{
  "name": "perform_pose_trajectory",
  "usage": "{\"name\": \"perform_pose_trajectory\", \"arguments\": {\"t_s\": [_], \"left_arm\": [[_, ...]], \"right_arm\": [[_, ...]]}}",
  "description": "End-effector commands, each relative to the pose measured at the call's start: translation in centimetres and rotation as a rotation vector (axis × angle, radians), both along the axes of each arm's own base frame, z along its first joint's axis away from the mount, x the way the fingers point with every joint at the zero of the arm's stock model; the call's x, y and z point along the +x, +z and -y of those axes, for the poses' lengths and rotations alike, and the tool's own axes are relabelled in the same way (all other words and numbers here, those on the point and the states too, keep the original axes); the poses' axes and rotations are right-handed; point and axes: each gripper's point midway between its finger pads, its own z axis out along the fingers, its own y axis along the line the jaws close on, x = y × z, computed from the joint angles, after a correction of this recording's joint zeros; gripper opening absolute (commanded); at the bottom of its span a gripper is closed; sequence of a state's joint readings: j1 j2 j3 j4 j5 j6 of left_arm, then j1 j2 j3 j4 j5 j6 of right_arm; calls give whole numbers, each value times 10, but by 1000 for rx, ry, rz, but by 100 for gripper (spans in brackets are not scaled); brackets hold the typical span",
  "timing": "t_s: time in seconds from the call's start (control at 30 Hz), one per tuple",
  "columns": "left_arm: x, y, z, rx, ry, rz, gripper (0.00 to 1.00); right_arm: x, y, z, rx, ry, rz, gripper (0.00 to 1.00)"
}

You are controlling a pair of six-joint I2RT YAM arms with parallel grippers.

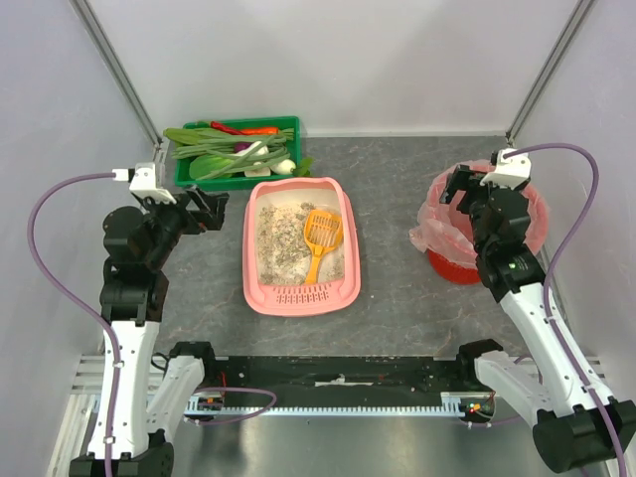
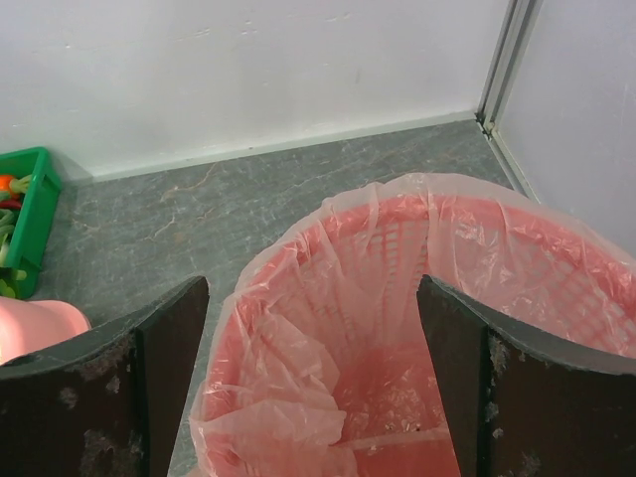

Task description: Clean the litter box

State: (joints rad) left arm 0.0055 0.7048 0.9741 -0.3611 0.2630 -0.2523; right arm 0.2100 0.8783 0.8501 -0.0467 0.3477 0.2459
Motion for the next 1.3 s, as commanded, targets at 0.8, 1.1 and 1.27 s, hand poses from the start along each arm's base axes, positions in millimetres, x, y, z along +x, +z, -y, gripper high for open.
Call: {"name": "perform_pose_trajectory", "arguments": {"t_s": [0.8,1.1,1.27], "left_arm": [[10,-62,48,113,-29,-302,85],[22,-107,133,315,-179,-505,85],[20,-145,169,426,-281,-617,80]], "right_arm": [[9,3,-3,9,2,10,95],[7,0,0,-7,-3,-1,95],[10,-1,0,-17,-8,-11,95]]}}
